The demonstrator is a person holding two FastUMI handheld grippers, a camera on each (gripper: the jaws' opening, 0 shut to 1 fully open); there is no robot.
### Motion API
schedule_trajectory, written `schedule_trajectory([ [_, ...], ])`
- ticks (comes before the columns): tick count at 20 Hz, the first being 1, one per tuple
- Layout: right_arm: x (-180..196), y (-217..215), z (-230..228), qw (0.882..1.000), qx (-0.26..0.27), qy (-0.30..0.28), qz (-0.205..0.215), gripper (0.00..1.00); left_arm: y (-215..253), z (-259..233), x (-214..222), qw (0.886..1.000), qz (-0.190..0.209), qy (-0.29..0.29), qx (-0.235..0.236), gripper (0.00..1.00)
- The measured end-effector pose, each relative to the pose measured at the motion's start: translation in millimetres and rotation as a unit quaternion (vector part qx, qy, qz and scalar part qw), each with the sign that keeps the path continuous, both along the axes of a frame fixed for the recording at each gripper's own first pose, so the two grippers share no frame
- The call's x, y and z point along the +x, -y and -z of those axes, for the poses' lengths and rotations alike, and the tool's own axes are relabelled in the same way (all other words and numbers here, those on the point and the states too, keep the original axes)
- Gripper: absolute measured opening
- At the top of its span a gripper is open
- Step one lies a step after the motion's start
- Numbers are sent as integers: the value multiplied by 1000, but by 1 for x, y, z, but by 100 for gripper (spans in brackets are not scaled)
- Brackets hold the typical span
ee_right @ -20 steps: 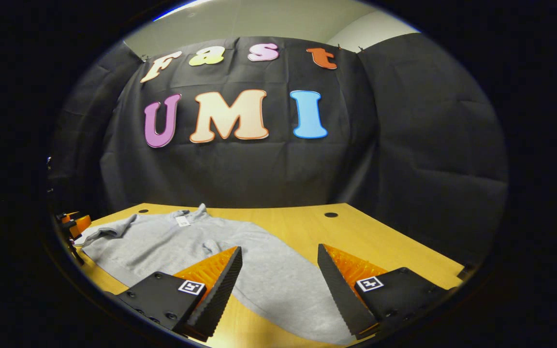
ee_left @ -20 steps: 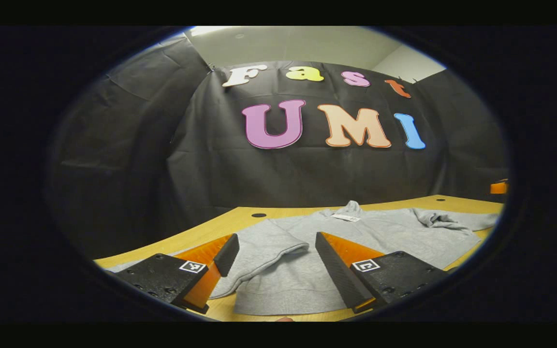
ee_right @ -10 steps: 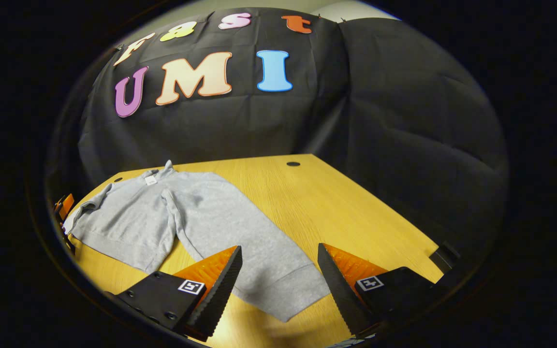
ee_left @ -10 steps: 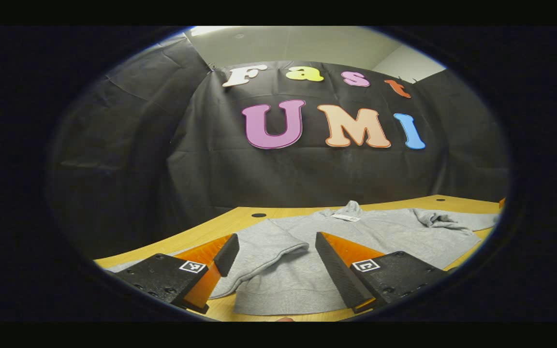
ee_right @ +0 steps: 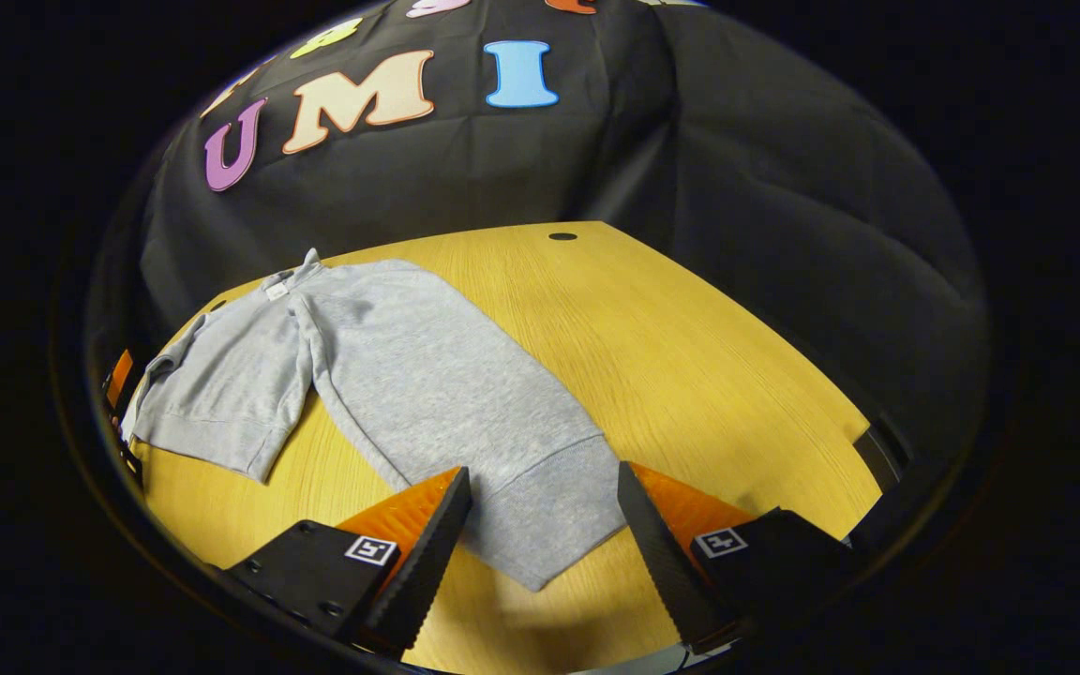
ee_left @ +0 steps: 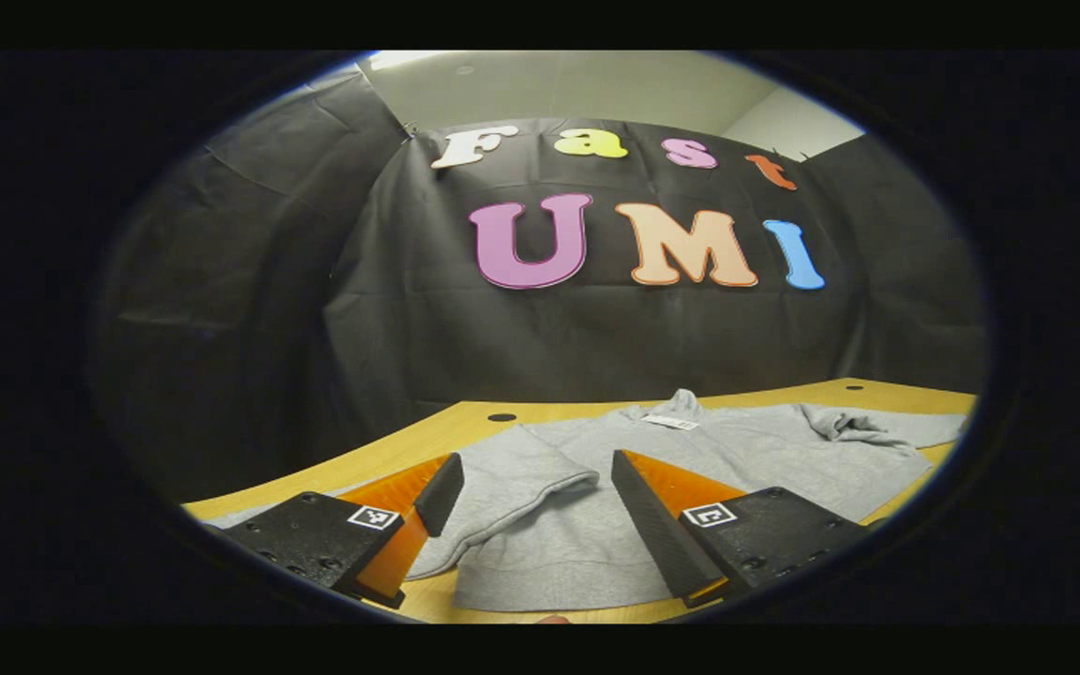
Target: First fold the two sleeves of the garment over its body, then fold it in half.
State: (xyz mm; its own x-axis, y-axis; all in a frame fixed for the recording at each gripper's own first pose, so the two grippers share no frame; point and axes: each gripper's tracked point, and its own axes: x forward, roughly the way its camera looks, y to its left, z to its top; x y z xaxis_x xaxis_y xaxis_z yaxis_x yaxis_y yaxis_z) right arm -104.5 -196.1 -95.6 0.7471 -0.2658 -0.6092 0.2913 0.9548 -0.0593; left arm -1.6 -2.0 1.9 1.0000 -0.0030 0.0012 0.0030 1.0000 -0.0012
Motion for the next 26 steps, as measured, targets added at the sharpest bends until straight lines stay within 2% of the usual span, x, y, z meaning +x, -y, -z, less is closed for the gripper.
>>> schedule_trajectory([
  [1, -2, 0, -2, 1000, -1, -1, -1, 94, 0, 1, 0, 1000, 0, 0, 0, 94],
  [2, -1, 0, -2, 1000, -2, 0, -3, 99, -1, 1, 0, 1000, 0, 0, 0, 94],
  [3, -1, -2, 0, 1000, -2, 0, -6, 94, -1, 1, 1, 1000, 0, 0, 0, 94],
  [5, 0, -8, 1, 1000, 2, 2, -14, 91, 0, 1, 0, 1000, 0, 0, 0, 94],
  [8, 3, -15, 2, 1000, 3, 1, -26, 70, 0, 1, 1, 1000, 0, 0, 0, 94],
  [10, 5, -23, 2, 999, 4, 1, -37, 51, -1, 1, 0, 1000, 0, 1, 0, 94],
  [11, 5, -25, 4, 999, 1, -1, -39, 45, 0, 1, 0, 1000, 0, 0, 0, 94],
  [12, 5, -25, 3, 999, -3, -5, -38, 30, 0, 0, 0, 1000, 0, 1, 0, 94],
  [14, 3, -32, 5, 999, 3, -14, -45, 27, 0, 0, -1, 1000, 1, 1, 0, 94],
  [16, 3, -33, 4, 998, -5, -21, -52, 17, -1, 1, -2, 1000, 2, 0, 0, 94],
  [17, 4, -33, 4, 998, -8, -22, -51, 19, 1, 0, -2, 1000, 2, 1, 0, 94],
  [20, 4, -33, 4, 999, -5, -28, -44, 12, 0, 0, -1, 1000, 2, 0, 0, 94],
  [26, 14, -32, -8, 998, -14, -39, -41, 10, -1, 1, -2, 1000, 2, 0, -1, 94],
])
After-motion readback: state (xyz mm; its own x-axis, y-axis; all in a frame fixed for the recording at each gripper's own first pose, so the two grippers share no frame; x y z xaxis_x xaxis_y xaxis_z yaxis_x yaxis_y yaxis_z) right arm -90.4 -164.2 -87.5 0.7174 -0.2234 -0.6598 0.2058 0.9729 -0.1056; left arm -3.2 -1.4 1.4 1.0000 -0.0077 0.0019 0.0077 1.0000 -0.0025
